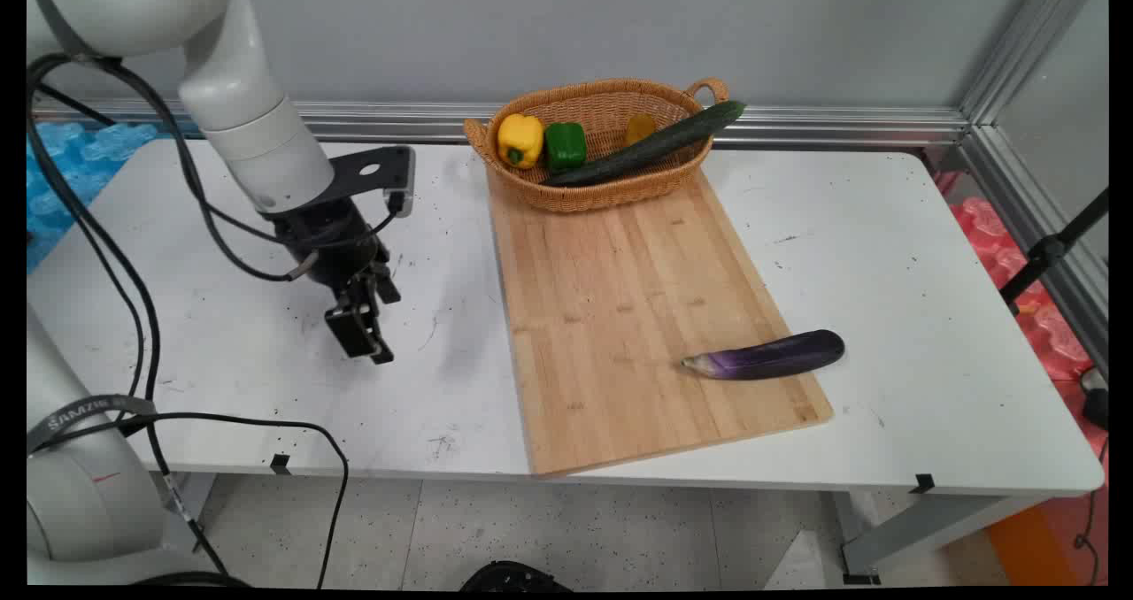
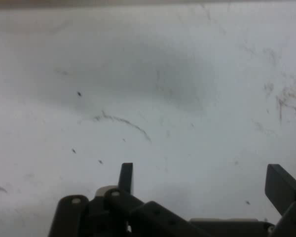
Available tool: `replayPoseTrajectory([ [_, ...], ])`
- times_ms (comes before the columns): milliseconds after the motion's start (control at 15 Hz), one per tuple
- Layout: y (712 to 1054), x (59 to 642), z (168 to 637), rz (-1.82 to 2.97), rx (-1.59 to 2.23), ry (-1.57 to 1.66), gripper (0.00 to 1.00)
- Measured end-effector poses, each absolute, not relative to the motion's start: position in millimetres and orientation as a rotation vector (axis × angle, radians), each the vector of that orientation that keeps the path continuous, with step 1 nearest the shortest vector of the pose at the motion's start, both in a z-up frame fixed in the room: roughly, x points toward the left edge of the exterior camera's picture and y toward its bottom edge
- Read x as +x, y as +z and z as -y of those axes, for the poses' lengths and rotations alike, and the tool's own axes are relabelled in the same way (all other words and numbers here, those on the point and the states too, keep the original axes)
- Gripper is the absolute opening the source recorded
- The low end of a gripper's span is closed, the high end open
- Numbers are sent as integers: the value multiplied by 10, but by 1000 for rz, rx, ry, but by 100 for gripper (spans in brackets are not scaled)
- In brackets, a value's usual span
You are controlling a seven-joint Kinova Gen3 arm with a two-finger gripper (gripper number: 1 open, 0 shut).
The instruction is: Pick up the cucumber from the vegetable basket
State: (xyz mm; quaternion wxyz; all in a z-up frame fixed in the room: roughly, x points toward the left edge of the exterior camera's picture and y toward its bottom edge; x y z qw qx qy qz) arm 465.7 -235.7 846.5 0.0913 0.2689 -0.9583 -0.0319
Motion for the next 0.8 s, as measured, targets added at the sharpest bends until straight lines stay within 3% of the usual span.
replayPoseTrajectory([
  [800,8966,4074,3676,2702,646,248,100],
])
